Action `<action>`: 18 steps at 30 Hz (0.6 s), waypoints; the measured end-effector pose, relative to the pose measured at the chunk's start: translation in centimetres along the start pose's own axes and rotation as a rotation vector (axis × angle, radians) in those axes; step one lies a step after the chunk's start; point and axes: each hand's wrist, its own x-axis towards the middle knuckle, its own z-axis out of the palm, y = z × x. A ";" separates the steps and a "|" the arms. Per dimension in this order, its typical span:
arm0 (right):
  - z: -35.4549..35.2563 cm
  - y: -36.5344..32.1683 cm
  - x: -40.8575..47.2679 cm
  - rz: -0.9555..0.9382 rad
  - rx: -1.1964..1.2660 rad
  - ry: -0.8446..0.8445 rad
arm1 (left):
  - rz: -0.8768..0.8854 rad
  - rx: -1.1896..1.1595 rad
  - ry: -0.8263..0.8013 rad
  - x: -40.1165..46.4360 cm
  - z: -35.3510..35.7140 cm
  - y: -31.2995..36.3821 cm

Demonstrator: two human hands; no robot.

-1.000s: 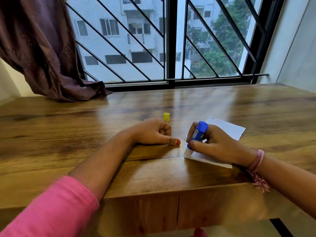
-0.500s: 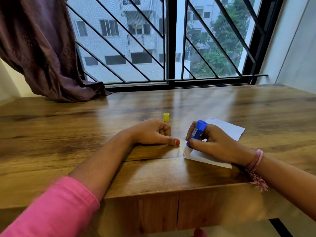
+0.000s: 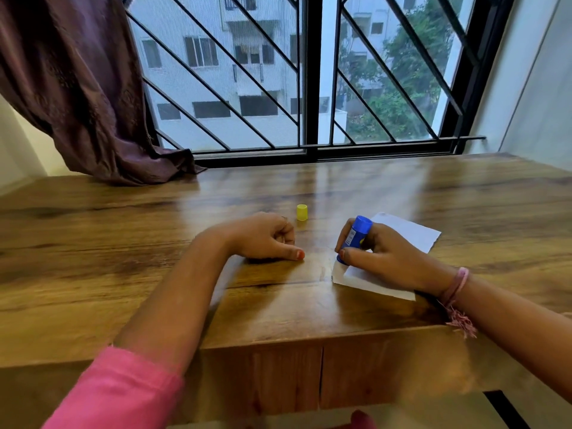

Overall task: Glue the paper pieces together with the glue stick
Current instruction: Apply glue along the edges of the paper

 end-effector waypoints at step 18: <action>-0.1 -0.5 0.1 0.106 0.052 0.002 | 0.065 0.306 0.668 -6.9 12.2 9.2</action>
